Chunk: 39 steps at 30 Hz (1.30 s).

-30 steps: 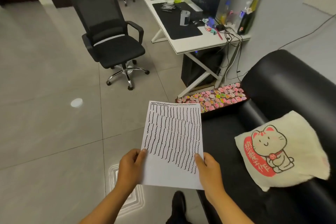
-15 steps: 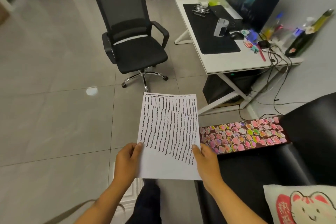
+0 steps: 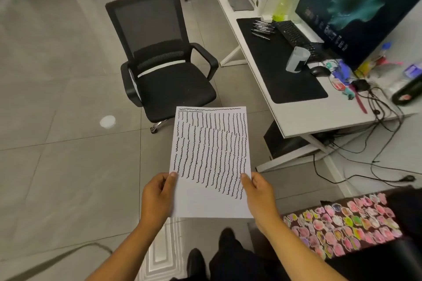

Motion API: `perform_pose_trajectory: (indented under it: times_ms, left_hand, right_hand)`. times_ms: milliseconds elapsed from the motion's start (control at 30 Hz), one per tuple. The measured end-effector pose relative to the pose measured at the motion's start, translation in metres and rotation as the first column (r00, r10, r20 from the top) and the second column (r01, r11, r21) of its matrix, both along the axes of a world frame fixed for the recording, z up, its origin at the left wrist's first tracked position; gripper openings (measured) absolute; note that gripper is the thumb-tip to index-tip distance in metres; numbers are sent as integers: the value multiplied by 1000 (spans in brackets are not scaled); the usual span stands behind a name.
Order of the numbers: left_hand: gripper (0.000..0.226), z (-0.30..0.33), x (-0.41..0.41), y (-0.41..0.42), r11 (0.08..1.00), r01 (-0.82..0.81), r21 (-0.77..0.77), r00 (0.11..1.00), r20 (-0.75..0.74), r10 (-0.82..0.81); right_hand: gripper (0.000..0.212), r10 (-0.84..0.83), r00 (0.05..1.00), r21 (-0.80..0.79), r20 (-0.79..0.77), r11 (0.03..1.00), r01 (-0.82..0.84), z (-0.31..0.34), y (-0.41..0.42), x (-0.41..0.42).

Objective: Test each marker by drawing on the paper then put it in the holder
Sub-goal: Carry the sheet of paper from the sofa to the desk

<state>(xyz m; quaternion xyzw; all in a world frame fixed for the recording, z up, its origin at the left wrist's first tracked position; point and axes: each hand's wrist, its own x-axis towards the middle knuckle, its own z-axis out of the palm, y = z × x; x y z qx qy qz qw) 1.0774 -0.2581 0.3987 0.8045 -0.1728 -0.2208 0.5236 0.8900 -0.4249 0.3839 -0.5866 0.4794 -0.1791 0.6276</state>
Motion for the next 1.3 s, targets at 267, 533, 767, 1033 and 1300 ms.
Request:
perform_pose_trajectory:
  times_ms: [267,533,767,1033,1300]
  left_hand:
    - [29,-12,104,-132,1000,10,22,1000,-3,-10]
    - [30,0,192,-285,997,55,51,998,-6,-54]
    - [28,0,261,-386,989,94,113,994,47,-100]
    - [32,-24,349,-499,968,224,114,973,20,-228]
    - [31,-28,447,-628,904,409,124,912,-52,-406]
  right_hand:
    - [22,6,1000,32,15,999,-6,-19,-128,102]
    - [24,37,999,-11,-34,999,-38,0,-279,187]
    - [27,-21,999,13,-35,1000,22,17,-369,246]
    - [14,-142,982,22,-123,989,146,10,-460,318]
    - [12,-323,917,81,-235,933,350,16,-548,396]
